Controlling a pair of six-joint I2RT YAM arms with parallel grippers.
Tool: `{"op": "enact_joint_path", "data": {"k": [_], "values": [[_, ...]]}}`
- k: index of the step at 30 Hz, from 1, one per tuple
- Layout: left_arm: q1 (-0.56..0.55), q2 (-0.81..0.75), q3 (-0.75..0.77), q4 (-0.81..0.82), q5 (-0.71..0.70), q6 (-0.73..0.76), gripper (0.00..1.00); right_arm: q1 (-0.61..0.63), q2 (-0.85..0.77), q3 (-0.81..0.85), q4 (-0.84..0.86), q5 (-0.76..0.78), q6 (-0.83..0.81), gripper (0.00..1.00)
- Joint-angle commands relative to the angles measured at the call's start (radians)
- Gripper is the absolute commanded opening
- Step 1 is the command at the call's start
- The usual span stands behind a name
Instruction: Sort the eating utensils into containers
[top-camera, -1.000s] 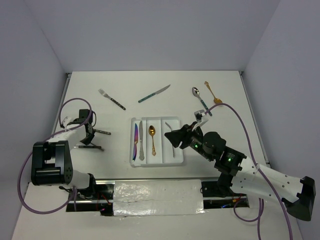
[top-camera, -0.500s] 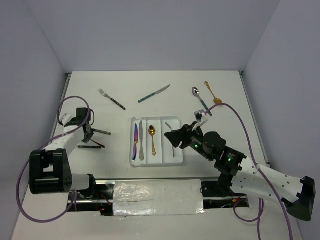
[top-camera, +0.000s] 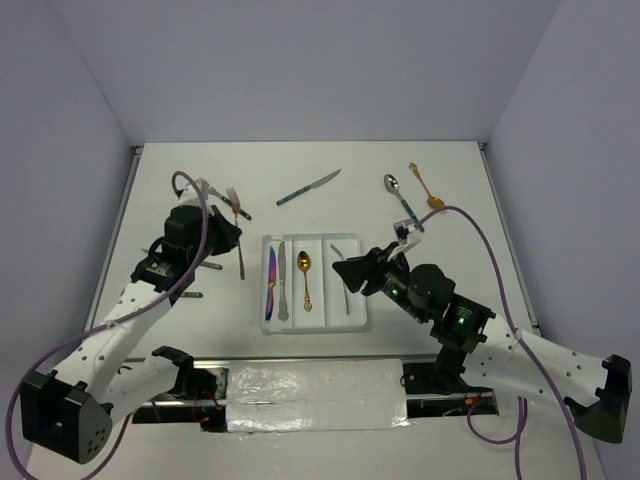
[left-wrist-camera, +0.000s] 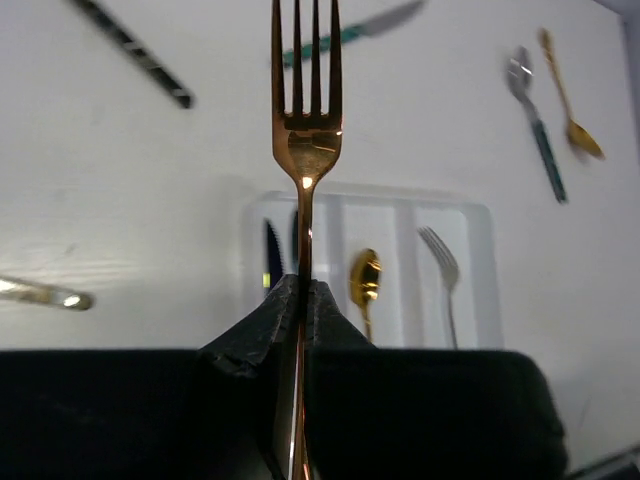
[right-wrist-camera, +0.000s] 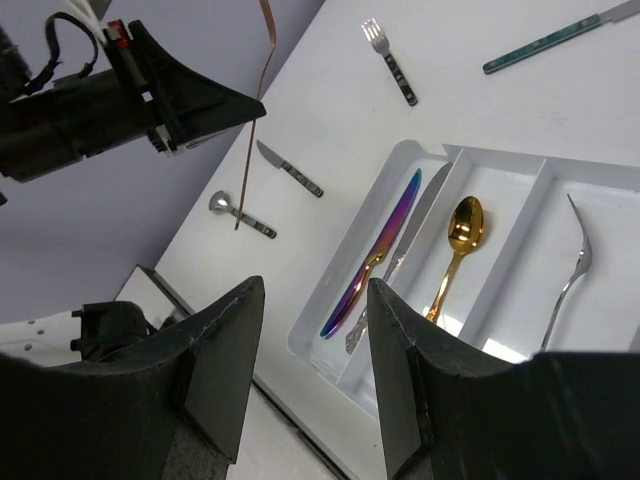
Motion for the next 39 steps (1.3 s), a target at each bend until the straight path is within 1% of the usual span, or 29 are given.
{"op": "enact_joint_path", "data": {"k": [1, 2, 3, 5, 7, 9, 10, 12, 14, 15, 17, 20, 23, 25, 29, 35, 39], "values": [[-0.091, -0.002, -0.011, 0.171, 0.194, 0.123, 0.0, 0.004, -0.026, -0.012, 0.034, 0.056, -0.026, 0.53], [-0.135, 0.005, -0.011, 0.183, 0.219, 0.129, 0.0, 0.004, -0.04, -0.017, 0.034, 0.071, -0.028, 0.53], [-0.156, 0.02, -0.019, 0.204, 0.23, 0.123, 0.0, 0.004, -0.049, -0.02, 0.037, 0.077, -0.029, 0.53], [-0.217, 0.036, -0.054, 0.276, 0.263, 0.104, 0.0, 0.004, -0.084, -0.035, 0.045, 0.096, -0.032, 0.53], [-0.254, 0.076, -0.075, 0.359, 0.262, 0.059, 0.0, 0.004, -0.112, -0.053, 0.054, 0.108, -0.035, 0.53], [-0.3, 0.117, -0.085, 0.396, 0.248, 0.025, 0.0, 0.004, -0.147, -0.064, 0.06, 0.124, -0.038, 0.53], [-0.326, 0.161, -0.076, 0.407, 0.225, 0.02, 0.0, 0.004, -0.156, -0.075, 0.068, 0.127, -0.04, 0.53], [-0.341, 0.198, -0.074, 0.409, 0.188, -0.015, 0.0, 0.004, -0.164, -0.078, 0.07, 0.13, -0.041, 0.53], [-0.352, 0.238, -0.098, 0.467, 0.184, -0.052, 0.0, 0.002, -0.158, -0.072, 0.068, 0.122, -0.044, 0.53], [-0.354, 0.26, -0.108, 0.488, 0.182, -0.102, 0.0, 0.004, -0.147, -0.069, 0.065, 0.116, -0.043, 0.53], [-0.374, 0.286, -0.119, 0.534, 0.176, -0.145, 0.0, 0.004, -0.134, -0.055, 0.056, 0.107, -0.04, 0.53], [-0.418, 0.34, -0.093, 0.528, 0.115, -0.198, 0.0, 0.004, -0.118, -0.047, 0.048, 0.102, -0.035, 0.53], [-0.458, 0.395, -0.071, 0.562, 0.113, -0.244, 0.0, 0.004, -0.132, -0.05, 0.047, 0.104, -0.032, 0.53], [-0.481, 0.435, -0.059, 0.583, 0.083, -0.264, 0.0, 0.004, -0.149, -0.056, 0.047, 0.108, -0.032, 0.53], [-0.516, 0.525, -0.017, 0.611, 0.064, -0.299, 0.0, 0.005, -0.172, -0.064, 0.048, 0.122, -0.029, 0.53], [-0.536, 0.646, 0.035, 0.668, 0.099, -0.348, 0.0, 0.004, -0.178, -0.061, 0.042, 0.11, -0.029, 0.53], [-0.548, 0.689, 0.053, 0.683, 0.095, -0.365, 0.0, 0.004, -0.181, -0.06, 0.04, 0.104, -0.028, 0.53]]}}
